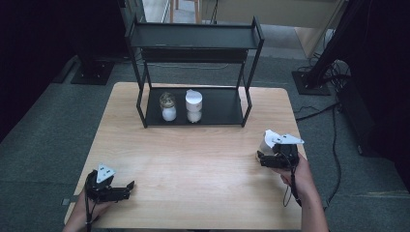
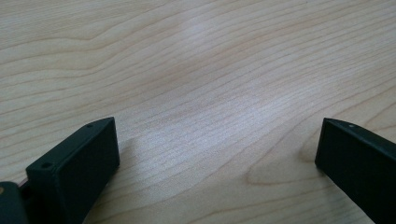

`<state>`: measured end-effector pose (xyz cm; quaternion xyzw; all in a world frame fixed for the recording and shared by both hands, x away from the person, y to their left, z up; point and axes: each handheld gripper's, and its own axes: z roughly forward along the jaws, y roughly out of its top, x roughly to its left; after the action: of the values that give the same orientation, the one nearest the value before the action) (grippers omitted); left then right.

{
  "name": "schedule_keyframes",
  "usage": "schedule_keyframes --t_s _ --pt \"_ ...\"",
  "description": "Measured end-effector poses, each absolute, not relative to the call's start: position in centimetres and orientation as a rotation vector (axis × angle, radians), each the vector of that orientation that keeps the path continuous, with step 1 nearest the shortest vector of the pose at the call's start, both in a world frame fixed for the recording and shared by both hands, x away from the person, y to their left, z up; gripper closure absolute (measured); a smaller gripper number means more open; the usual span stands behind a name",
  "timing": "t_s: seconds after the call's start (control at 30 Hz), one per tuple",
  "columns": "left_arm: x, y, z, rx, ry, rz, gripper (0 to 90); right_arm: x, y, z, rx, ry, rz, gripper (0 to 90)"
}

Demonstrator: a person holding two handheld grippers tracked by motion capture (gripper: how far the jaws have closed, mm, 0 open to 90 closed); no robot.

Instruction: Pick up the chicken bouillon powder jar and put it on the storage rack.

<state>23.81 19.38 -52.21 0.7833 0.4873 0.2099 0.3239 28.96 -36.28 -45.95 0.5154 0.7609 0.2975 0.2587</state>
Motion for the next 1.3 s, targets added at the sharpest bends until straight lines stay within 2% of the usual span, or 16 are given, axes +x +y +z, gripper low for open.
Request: schedule_keyframes --t_s 0.3,0.6,1.3 --pt "23.8 19.4 -52.2 2.055 1.277 0.55 0.0 29.4 -36.3 -45.2 1.405 2.044 0.825 19.4" --pt "23.8 19.4 -52.2 2.056 1.277 0.551 0.0 29.4 -36.5 -45.0 1.425 2.037 0.836 28.3" --pt "23.8 19.4 -52.2 2.055 1.277 0.55 0.0 29.3 -35.4 -44.6 1.431 2.068 0.849 30.5"
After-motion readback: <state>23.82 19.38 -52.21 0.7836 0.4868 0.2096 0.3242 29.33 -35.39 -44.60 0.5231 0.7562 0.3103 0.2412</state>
